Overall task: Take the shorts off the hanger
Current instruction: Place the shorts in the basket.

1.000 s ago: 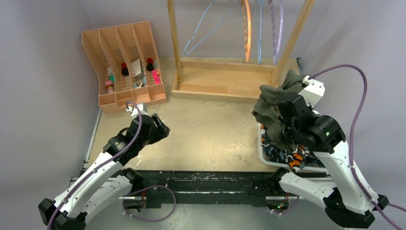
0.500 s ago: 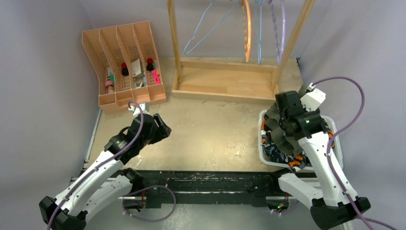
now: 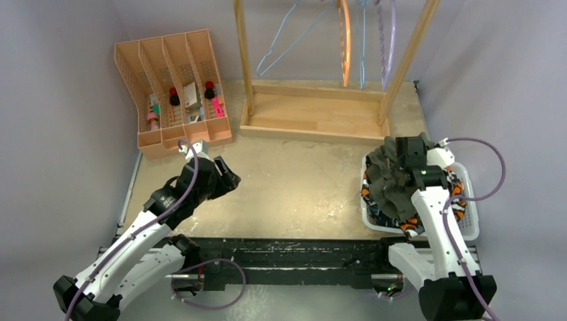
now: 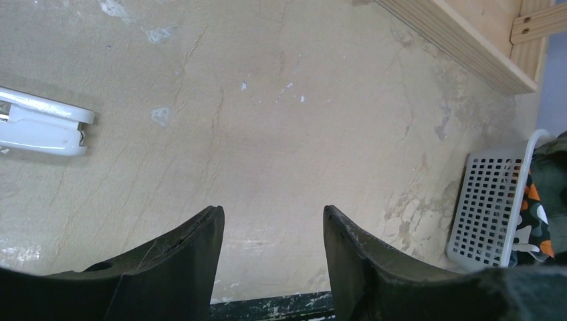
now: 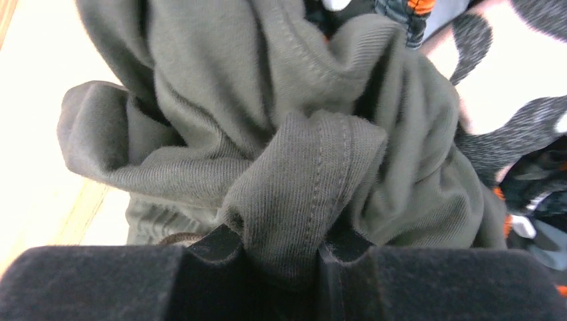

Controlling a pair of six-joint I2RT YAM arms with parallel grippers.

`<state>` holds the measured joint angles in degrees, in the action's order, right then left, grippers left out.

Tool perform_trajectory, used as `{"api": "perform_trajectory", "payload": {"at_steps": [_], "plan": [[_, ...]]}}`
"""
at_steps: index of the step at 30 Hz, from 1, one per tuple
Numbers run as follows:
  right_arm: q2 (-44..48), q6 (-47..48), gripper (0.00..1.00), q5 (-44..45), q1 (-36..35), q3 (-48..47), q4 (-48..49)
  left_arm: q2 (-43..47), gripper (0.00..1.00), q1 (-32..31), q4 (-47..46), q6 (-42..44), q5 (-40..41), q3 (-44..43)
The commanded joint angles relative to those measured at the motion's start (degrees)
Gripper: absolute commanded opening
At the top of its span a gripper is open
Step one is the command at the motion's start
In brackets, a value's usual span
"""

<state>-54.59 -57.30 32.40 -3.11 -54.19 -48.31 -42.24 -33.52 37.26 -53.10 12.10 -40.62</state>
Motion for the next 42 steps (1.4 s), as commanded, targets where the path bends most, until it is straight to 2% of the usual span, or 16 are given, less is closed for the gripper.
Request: {"api": "perform_trajectory", "payload": {"at_steps": [1, 6, 10, 14, 18, 22, 28, 31, 36, 42], "plan": [[-0.77, -9.44, 0.00, -8.85, 0.48, 11.01, 5.41, -1.46, 0.56, -0.23, -1.39, 0.75, -0.39, -2.19], [-3.28, -7.96, 0.00, -11.96, -0.33, 19.70, 13.29, -2.59, 0.56, -0.19, -3.48, 0.53, -1.00, -1.92], [-6.99, -5.69, 0.00, -16.27, -4.17, 23.46, 19.76, -2.29, 0.56, -0.23, -4.65, -0.32, -0.67, -0.57], [-13.76, -12.41, 0.00, -15.13, -16.17, 22.07, 21.05, -1.59, 0.56, -0.18, -4.80, -0.77, 0.01, 0.41], [-21.19, -18.13, 0.00, -16.37, -24.60, 17.70, 23.89, -1.53, 0.56, -0.21, -3.84, -0.35, 0.41, 0.19], [-23.57, -21.37, 0.00, -12.05, -27.72, 10.76, 17.51, -0.83, 0.56, -0.23, -2.09, -0.07, 1.61, -0.45], [-15.61, -20.74, 0.00, -7.08, -27.80, 5.23, 9.45, 0.26, 0.56, -0.22, -1.05, 0.41, 2.28, -0.03], [-13.34, -18.55, 0.00, -4.68, -27.82, 0.62, 4.85, -0.05, 0.56, -0.23, -1.21, 0.56, 1.91, 0.21], [-10.23, -9.51, 0.00, -0.75, -27.72, -7.97, 0.96, -0.34, 0.56, -0.19, -1.67, 0.37, 1.48, 0.04], [-8.80, -9.71, 0.00, 10.97, -27.65, -20.72, -12.91, -0.28, 0.56, -0.23, -1.36, 0.29, 1.61, -0.19]]}}
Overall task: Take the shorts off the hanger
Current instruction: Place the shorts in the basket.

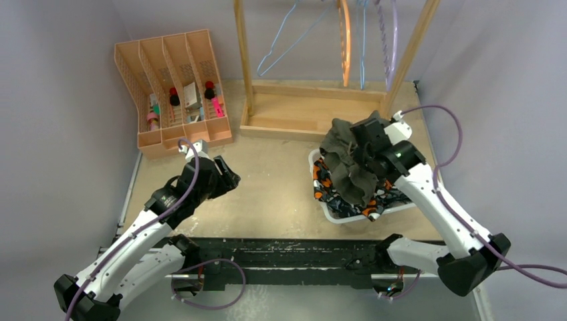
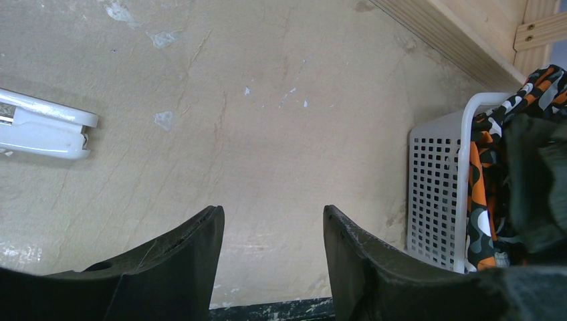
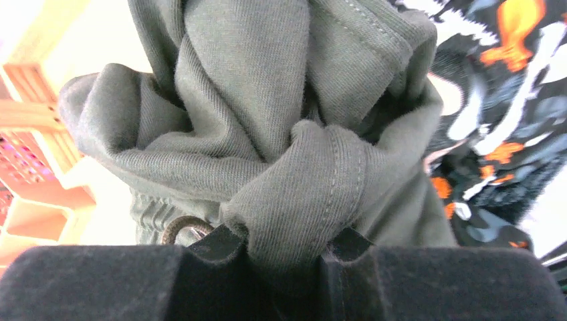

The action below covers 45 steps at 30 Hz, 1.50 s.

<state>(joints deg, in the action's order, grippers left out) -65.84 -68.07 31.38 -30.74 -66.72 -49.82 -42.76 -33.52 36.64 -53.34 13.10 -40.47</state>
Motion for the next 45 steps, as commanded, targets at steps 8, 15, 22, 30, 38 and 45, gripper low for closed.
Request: {"api": "perform_trajectory", "payload": {"at_steps": [8, 15, 22, 30, 38, 45], "plan": [[7.21, 2.25, 0.00, 16.89, 0.87, -5.66, -13.74, 0.32, 0.56, -0.23, -1.63, -0.22, -0.34, 0.54], [2.95, 11.95, 0.01, -4.67, 10.12, 16.08, 6.95, 1.41, 0.56, -0.23, -1.04, -0.62, -0.61, 0.47], [2.70, 9.14, 0.31, -16.59, 10.70, 29.22, 18.29, 2.59, 0.56, -0.19, 0.65, -0.45, 0.28, -0.58], [13.31, 9.12, 0.68, -8.14, 10.70, 9.74, 3.03, 3.21, 0.56, -0.21, 1.04, -0.18, 1.29, -1.35], [17.79, 13.30, 0.81, -5.82, 10.70, -2.88, -5.44, 2.25, 0.56, -0.19, 0.19, 0.17, 0.08, -1.86], [17.75, 16.73, 0.36, -10.59, 10.70, 8.21, 10.85, 2.08, 0.56, -0.23, 0.62, 0.26, 1.40, -2.70]]}}
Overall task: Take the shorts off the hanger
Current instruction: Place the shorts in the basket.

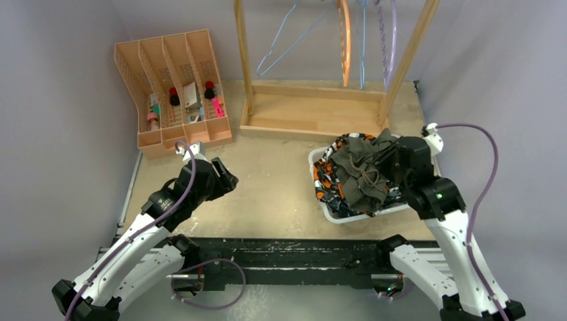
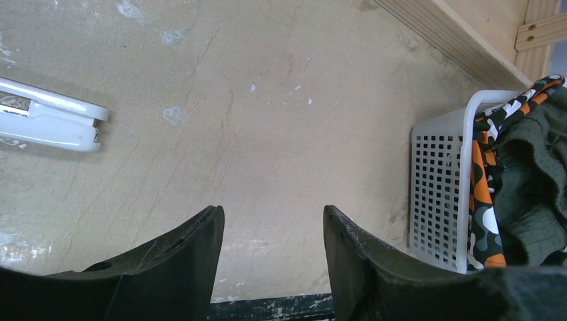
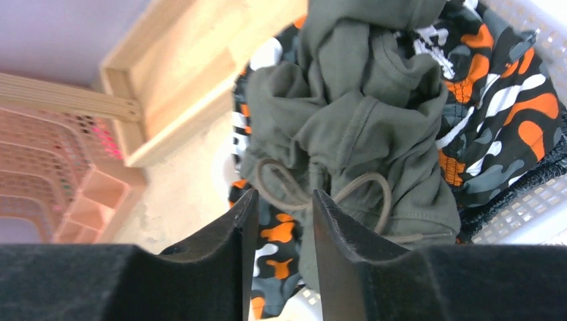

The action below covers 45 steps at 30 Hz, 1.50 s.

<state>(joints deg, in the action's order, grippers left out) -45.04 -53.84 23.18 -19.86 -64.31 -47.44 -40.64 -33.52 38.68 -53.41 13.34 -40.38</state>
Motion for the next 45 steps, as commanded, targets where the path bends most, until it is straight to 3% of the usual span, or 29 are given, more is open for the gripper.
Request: {"api": "perform_trajectory", "payload": {"at_steps": [1, 6, 9, 12, 15, 19, 29, 34, 39, 45], "plan": [[-4.33, 3.10, 0.36, -2.80, -0.18, 6.55, 9.88, -0.01, 0.56, -0.23, -1.07, 0.46, 1.50, -3.19], [-10.09, 2.08, 0.41, -0.54, -0.14, 10.67, 12.12, 2.01, 0.62, -0.19, 1.76, 0.83, 4.14, -4.86], [-11.23, -4.93, 0.45, 3.01, 0.07, 18.00, 11.71, 4.52, 0.69, -0.18, 2.96, 0.06, 7.30, -4.88], [-10.59, -12.01, 0.46, -0.47, 0.65, 26.47, 13.91, 5.87, 0.71, -0.23, 3.34, -0.62, 8.47, -5.07], [-8.53, -13.11, 0.48, -4.39, 1.07, 33.16, 19.74, 5.76, 0.71, -0.23, 4.66, -0.66, 8.56, -5.92], [-7.74, -15.75, 0.49, -5.75, 1.49, 34.39, 18.32, 5.15, 0.71, -0.23, 6.34, 0.20, 8.91, -7.22], [3.80, 5.01, 0.55, -7.72, 1.49, 16.78, 11.01, 4.44, 0.72, -0.21, 10.86, 0.82, 13.35, -9.43], [5.54, 10.91, 0.61, -17.66, 1.48, 13.58, 11.96, 5.57, 0.73, -0.22, 9.42, 0.82, 13.89, -9.63], [4.85, 13.23, 0.59, -28.00, 1.49, 17.11, 21.28, 4.70, 0.73, -0.22, 9.41, 0.81, 12.94, -10.16], [-4.00, 14.55, 0.55, -39.37, 1.16, 23.00, 30.52, 5.04, 0.73, -0.23, 9.52, 0.25, 13.39, -10.48]]}}
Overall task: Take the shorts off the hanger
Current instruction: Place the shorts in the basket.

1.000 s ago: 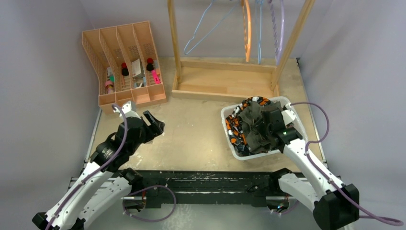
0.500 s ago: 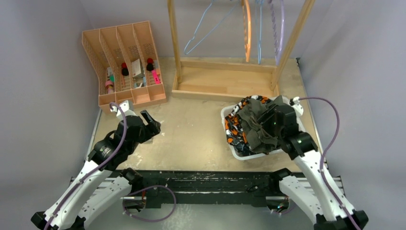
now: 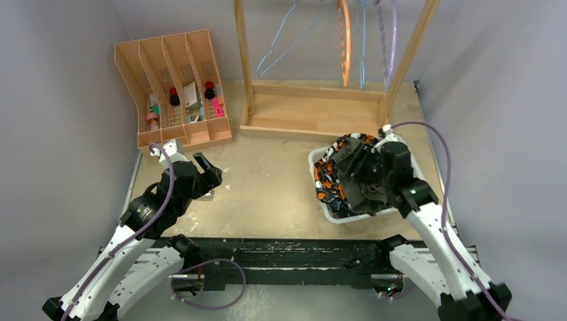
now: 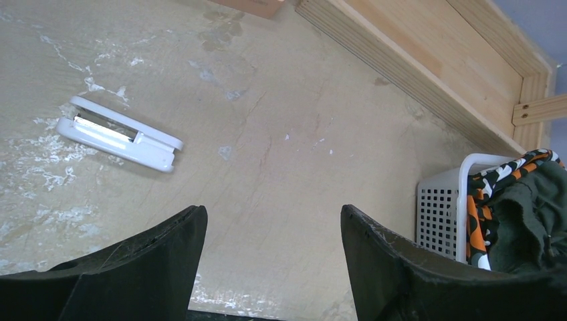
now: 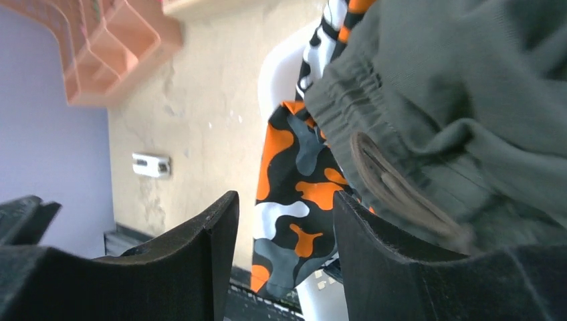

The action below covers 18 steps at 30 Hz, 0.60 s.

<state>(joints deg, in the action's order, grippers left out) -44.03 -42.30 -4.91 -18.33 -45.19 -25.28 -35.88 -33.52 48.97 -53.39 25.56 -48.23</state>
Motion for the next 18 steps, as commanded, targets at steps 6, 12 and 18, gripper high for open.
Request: {"api": "perform_trajectory", "payload": {"at_steps": [6, 12, 18], "plan": [[-8.25, 5.32, 0.56, -5.54, -5.02, 8.92, 5.43, 0.40, 0.73, -0.18, -0.54, 0.12, 1.07, -2.11], [-18.38, -9.06, 0.50, 12.51, -9.11, 11.06, 2.75, -0.03, 0.73, -0.23, -1.41, -0.12, -0.19, -1.18], [-19.97, -19.09, 0.48, 11.84, -10.90, 19.21, 11.92, 0.12, 0.73, -0.23, -1.75, 0.16, -0.34, -0.78]]}}
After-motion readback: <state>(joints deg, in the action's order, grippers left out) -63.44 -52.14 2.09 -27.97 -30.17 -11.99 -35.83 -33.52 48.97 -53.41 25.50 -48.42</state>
